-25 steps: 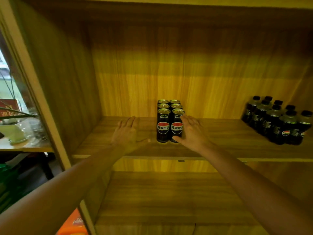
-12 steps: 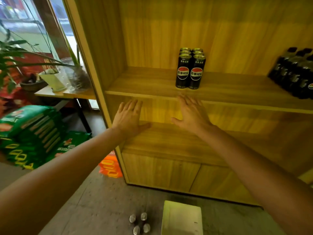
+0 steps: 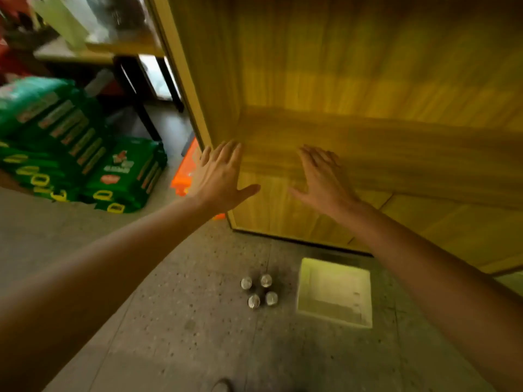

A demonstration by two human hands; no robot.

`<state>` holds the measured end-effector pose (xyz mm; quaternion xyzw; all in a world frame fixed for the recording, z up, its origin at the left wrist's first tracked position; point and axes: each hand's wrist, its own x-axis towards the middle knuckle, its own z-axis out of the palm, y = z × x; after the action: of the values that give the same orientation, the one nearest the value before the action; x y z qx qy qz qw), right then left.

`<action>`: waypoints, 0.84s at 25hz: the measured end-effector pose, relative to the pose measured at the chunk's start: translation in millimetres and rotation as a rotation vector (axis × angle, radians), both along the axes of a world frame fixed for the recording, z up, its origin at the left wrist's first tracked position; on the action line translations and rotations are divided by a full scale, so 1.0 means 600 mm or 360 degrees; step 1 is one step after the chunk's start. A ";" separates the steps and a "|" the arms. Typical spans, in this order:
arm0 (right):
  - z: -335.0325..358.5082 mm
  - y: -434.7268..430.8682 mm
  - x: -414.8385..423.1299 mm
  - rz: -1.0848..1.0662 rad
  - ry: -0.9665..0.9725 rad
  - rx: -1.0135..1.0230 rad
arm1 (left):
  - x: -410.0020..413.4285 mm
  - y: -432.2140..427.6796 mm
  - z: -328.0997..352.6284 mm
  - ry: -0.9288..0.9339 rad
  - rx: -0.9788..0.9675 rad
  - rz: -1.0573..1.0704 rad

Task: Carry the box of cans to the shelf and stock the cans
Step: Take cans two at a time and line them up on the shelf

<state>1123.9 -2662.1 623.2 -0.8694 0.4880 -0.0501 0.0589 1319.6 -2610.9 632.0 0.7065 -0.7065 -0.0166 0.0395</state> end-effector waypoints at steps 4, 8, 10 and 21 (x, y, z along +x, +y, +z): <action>-0.242 -0.002 0.035 0.0045 -0.0066 0.0093 | 0.020 0.006 -0.246 0.0081 0.0050 0.0024; -0.518 0.008 0.054 0.0129 -0.0097 0.0233 | 0.039 0.023 -0.523 0.0118 0.0127 0.0017; -0.650 0.011 0.054 0.0193 -0.0090 0.0291 | 0.048 0.034 -0.652 0.0138 0.0223 0.0040; -1.078 0.047 -0.001 0.0249 -0.0004 0.0644 | 0.056 0.128 -1.069 0.0471 0.0467 0.0296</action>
<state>1123.1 -2634.0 -23.6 -0.8750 0.4192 0.0524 0.2366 1353.5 -2534.1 -9.3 0.7566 -0.6148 -0.2189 0.0409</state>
